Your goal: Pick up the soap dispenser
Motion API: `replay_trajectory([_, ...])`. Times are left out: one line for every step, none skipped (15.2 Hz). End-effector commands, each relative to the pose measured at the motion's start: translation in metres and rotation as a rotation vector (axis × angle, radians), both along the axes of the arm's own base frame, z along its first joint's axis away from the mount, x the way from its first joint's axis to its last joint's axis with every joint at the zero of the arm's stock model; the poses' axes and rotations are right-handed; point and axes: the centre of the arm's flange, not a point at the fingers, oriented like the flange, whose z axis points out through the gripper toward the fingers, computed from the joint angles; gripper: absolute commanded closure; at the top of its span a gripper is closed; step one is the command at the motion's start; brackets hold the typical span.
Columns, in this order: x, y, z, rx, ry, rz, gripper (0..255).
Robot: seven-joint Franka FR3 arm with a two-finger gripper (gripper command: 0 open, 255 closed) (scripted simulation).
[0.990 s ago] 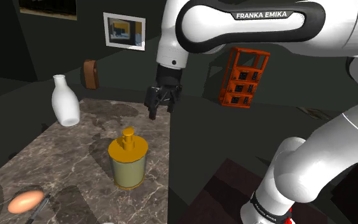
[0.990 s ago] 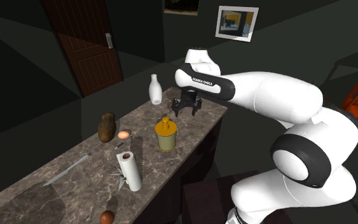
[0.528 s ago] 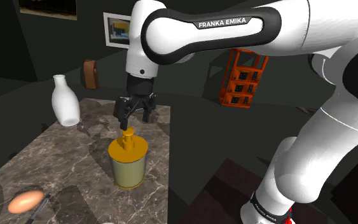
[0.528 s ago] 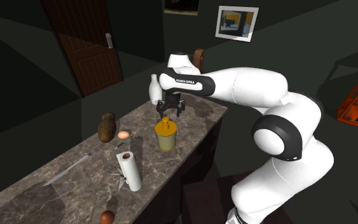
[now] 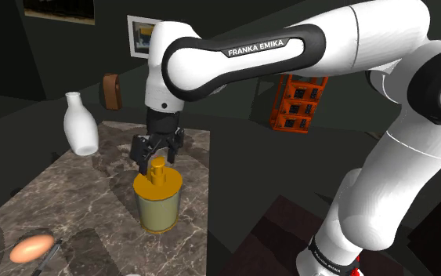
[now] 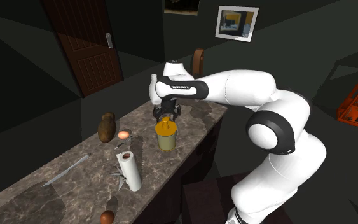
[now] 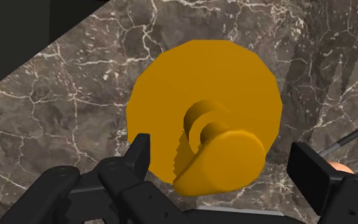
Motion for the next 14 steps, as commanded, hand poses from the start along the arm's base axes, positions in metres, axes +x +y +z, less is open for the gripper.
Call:
replay_trajectory([0.0, 0.0, -0.009, 0.0, 0.0, 0.0, 0])
replay_trajectory([0.0, 0.0, -0.009, 0.0, 0.0, 0.0, 0])
replay_trajectory([0.0, 0.001, -0.009, 0.0, 0.0, 0.0, 255])
replay_trajectory([0.001, 0.001, -0.009, 0.0, 0.0, 0.0, 255])
replay_trajectory([0.001, 0.001, -0.009, 0.0, 0.0, 0.0, 255])
replay_trajectory([0.001, 0.001, -0.008, 0.0, 0.0, 0.0, 255])
replay_trajectory([0.001, 0.001, -0.008, 0.0, 0.0, 0.0, 255])
replay_trajectory([0.001, 0.001, -0.008, 0.0, 0.0, 0.0, 255])
replay_trajectory([0.001, 0.001, -0.008, 0.0, 0.0, 0.0, 255])
replay_trajectory([0.001, 0.001, -0.009, 0.0, 0.0, 0.0, 255])
replay_trajectory([0.001, 0.001, -0.009, 0.0, 0.0, 0.0, 255])
replay_trajectory([0.0, 0.0, -0.009, 0.0, 0.0, 0.0, 255])
replay_trajectory([0.0, 0.0, -0.003, 0.0, 0.0, 0.0, 255])
replay_trajectory([0.0, 0.0, 0.002, 0.0, 0.0, 0.0, 255])
